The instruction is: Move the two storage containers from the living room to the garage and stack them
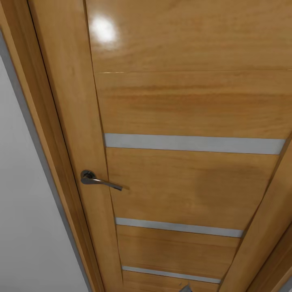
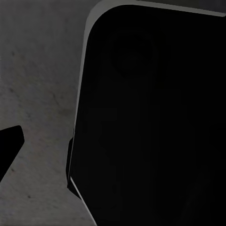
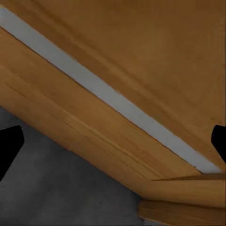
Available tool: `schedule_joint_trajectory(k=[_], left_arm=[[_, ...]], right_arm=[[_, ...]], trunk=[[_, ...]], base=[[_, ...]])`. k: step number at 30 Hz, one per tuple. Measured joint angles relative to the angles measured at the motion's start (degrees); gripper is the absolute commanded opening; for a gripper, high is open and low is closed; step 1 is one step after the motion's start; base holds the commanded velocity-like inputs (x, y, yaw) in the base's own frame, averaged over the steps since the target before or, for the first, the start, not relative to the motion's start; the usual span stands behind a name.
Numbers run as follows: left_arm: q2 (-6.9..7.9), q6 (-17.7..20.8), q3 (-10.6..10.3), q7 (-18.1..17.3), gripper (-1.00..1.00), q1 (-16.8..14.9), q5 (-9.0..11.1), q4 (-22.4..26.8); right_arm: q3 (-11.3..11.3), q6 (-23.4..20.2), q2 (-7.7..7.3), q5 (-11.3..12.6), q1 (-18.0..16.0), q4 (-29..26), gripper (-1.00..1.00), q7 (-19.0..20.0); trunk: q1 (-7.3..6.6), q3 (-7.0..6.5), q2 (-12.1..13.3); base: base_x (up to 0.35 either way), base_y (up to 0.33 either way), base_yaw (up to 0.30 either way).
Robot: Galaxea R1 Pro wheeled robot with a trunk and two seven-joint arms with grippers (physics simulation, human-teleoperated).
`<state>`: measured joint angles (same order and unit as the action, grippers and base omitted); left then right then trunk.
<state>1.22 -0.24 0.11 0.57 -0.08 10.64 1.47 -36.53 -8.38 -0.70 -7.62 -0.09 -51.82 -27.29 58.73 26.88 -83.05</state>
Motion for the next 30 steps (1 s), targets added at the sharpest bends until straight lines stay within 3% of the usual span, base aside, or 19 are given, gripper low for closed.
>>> schedule_joint_trajectory(k=[4, 11, 19, 25, 30], left_arm=[[0.01, 0.0, 0.0, 0.02, 1.0, 0.0, 0.0, 0.0], [0.01, 0.0, 0.0, 0.03, 1.0, 0.0, 0.0, 0.0], [0.01, 0.0, 0.0, 0.01, 1.0, 0.0, 0.0, 0.0], [-0.01, -0.01, 0.0, 0.0, 1.0, 0.0, 0.0, 0.0], [0.01, 0.0, 0.0, 0.02, 1.0, 0.0, 0.0, 0.0]], right_arm=[[0.03, -4.4, -0.07, -1.22, 0.01, -6.69, 1.0, -0.23], [0.14, -7.44, 0.24, -6.93, 0.01, -14.38, 1.0, -0.26], [0.16, -10.84, 0.21, -8.2, 0.02, -21.77, 1.0, -0.42], [0.22, -12.7, 0.21, -9.46, 0.02, -24.77, 1.0, -0.88], [0.31, -12.92, 0.52, -13.52, 0.01, -25.97, 1.0, -1.53]], trunk=[[0.0, 0.0, 0.0], [0.0, 0.0, 0.0], [0.0, 0.0, 0.0], [0.0, 0.0, 0.0], [0.0, 0.0, 0.0]], base=[[0.0, 0.0, 0.0], [0.0, 0.0, 0.0], [0.0, 0.0, 0.0], [0.0, 0.0, 0.0], [0.0, 0.0, 0.0]])
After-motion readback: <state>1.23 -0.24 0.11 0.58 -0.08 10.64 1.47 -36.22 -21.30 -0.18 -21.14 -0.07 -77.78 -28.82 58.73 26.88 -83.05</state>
